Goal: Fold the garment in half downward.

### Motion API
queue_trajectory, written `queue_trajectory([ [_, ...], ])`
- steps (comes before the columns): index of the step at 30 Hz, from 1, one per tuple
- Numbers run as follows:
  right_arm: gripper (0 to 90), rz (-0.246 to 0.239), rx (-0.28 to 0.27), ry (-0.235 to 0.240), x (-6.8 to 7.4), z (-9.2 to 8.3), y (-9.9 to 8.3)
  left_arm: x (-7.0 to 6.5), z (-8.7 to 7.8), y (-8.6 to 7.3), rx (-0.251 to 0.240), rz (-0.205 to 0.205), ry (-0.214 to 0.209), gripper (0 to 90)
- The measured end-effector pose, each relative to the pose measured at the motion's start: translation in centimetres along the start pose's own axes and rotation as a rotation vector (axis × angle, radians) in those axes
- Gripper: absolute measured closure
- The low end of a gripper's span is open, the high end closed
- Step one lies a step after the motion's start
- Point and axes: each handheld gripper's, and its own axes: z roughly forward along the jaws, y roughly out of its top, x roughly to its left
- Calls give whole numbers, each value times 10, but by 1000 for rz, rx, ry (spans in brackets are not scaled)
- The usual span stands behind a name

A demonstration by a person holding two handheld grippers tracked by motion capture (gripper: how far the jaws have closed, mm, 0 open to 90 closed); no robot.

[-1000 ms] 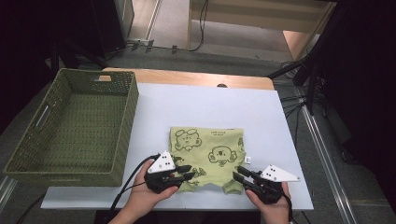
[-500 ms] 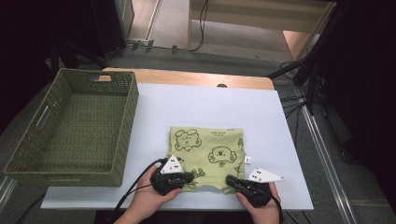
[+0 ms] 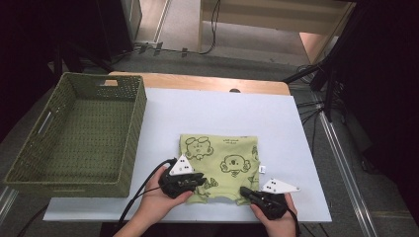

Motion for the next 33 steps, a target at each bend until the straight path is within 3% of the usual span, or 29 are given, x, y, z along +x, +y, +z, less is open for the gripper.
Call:
queue_trajectory([
  [6, 880, -10, -5, 2, -1, 0, 0, 17, 2, 23, -37, -36, 39, 894],
  [14, 880, -8, -9, 3, -2, 1, 0, 35, 15, 42, -17, -61, 50, 896],
  [33, 880, -2, -9, 6, -3, 1, -1, 82, 33, 50, 27, -157, 108, 895],
])
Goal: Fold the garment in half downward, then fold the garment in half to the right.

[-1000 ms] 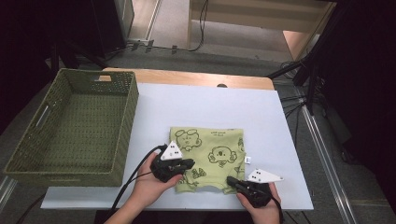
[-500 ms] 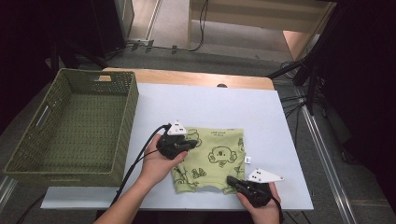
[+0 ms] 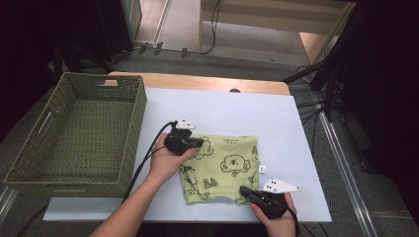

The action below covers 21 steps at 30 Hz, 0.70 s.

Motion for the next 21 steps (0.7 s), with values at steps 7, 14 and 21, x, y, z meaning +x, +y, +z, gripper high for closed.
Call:
queue_trajectory([
  [7, 880, 3, 0, 1, 0, 0, 0, 18, 9, 1, 31, -50, 28, 891],
  [14, 880, 4, 0, -5, 0, 0, 0, 30, 19, -4, 77, -61, 48, 888],
  [21, 881, 9, -2, 1, -1, 0, -1, 35, 11, -2, 76, -62, 120, 734],
])
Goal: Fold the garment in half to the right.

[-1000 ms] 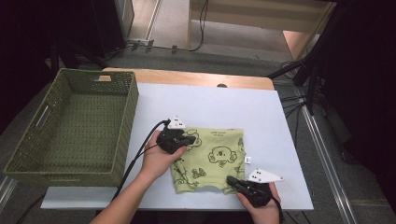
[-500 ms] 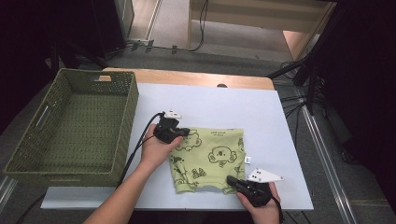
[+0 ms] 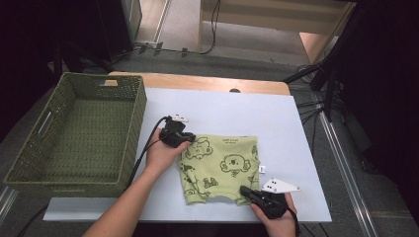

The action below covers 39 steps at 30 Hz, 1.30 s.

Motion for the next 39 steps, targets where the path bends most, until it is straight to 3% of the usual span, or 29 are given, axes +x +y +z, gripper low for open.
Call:
queue_trajectory([
  [2, 880, 2, -3, 2, 0, 0, 0, 1, -1, -1, 7, 5, 33, 661],
  [7, 880, 4, -2, 6, -1, 0, 0, 8, 0, -2, 15, -39, 96, 469],
  [9, 880, 4, -2, 6, -1, 0, 0, 10, 0, -3, 8, -64, 94, 415],
  [13, 880, 3, -2, 7, -1, 0, -1, 14, 2, -6, -5, -95, 75, 398],
  [20, 880, 7, -1, 11, -1, 0, 0, 20, 6, -17, -64, -116, -19, 481],
  [21, 880, 7, 1, 12, -2, 0, 0, 22, 5, -19, -83, -138, -37, 497],
  [23, 880, 12, 1, 14, -2, 0, 0, 23, 5, -22, -92, -137, -42, 528],
  [24, 880, 12, 1, 15, -2, 0, 0, 21, 5, -22, -91, -128, -37, 553],
  [26, 880, 12, 1, 14, -2, 0, 0, 19, 5, -22, -76, -119, -82, 714],
  [34, 880, 14, 3, 12, -3, 1, 1, 13, -2, -15, -54, -64, -42, 822],
  [39, 847, 27, -5, 13, -2, -1, 1, 8, -12, -10, -88, -44, -59, 830],
])
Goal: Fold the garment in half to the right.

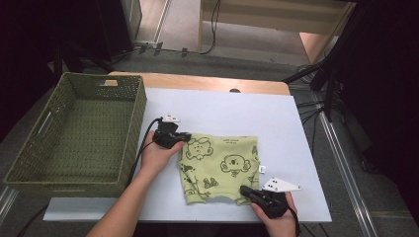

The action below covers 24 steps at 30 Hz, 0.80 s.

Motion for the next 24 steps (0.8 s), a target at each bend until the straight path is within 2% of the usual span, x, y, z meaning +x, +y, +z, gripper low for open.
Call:
queue_trajectory([
  [3, 820, 2, -14, 0, 1, -2, 2, -1, -5, 3, -13, 2, -20, 830],
  [7, 765, -11, -34, -3, 4, -5, 4, -4, -8, 5, -16, 14, -23, 830],
  [9, 659, -15, -64, 8, 7, -7, 7, -5, -8, 6, -20, 15, -26, 830],
  [10, 587, -26, -84, 32, 10, -9, 9, -6, -8, 6, -17, 15, -22, 830],
  [11, 532, -34, -105, 52, 13, -10, 12, -6, -8, 6, -19, 14, -24, 829],
  [14, 382, -52, -137, 59, 26, -12, 20, -8, -9, 7, -16, 18, -24, 829],
  [17, 288, -63, -149, 64, 41, -11, 30, -9, -9, 7, -17, 17, -28, 829],
  [21, 245, -85, -163, 88, 62, -8, 45, -8, -10, 8, -19, 11, -38, 829],
  [24, 240, -90, -159, 108, 76, 1, 53, -8, -10, 8, -21, 13, -40, 829],
])
